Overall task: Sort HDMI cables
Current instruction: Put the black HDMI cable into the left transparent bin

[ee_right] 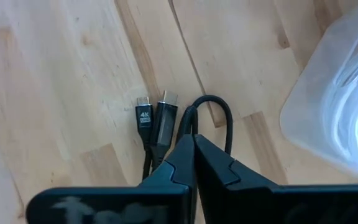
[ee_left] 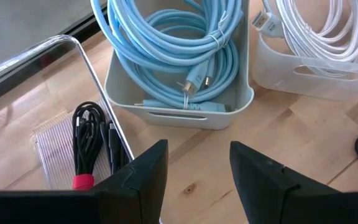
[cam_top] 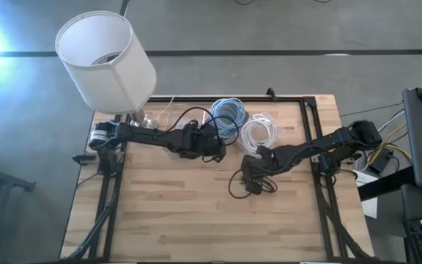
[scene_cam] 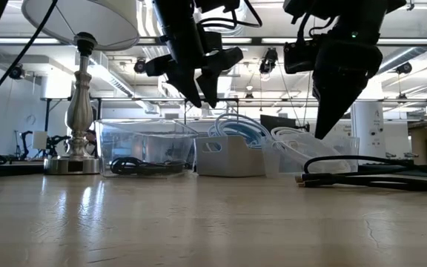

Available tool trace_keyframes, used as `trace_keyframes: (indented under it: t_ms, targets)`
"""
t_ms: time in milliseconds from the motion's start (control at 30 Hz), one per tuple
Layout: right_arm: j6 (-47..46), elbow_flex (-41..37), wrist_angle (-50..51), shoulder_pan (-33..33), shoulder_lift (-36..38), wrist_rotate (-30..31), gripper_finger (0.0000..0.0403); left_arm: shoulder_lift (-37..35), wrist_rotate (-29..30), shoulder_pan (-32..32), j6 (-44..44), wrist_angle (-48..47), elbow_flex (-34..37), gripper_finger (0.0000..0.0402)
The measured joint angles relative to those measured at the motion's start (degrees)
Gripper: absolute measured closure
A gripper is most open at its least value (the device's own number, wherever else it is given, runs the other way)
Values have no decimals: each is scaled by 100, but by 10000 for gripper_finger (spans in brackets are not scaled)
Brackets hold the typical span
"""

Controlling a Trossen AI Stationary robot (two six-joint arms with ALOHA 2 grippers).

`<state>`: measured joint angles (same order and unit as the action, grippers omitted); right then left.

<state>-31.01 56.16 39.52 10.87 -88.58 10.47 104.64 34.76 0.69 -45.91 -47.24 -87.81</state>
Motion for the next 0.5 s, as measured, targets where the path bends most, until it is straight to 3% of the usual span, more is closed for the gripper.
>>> trace_keyframes:
  t_ms: [200,500]
  targets:
    - [-280,72,-145,0,0,5,389,0,-1,0,2,-2,0,225]
    - [-161,111,-158,11,-29,143,337,0,0,0,2,12,0,225]
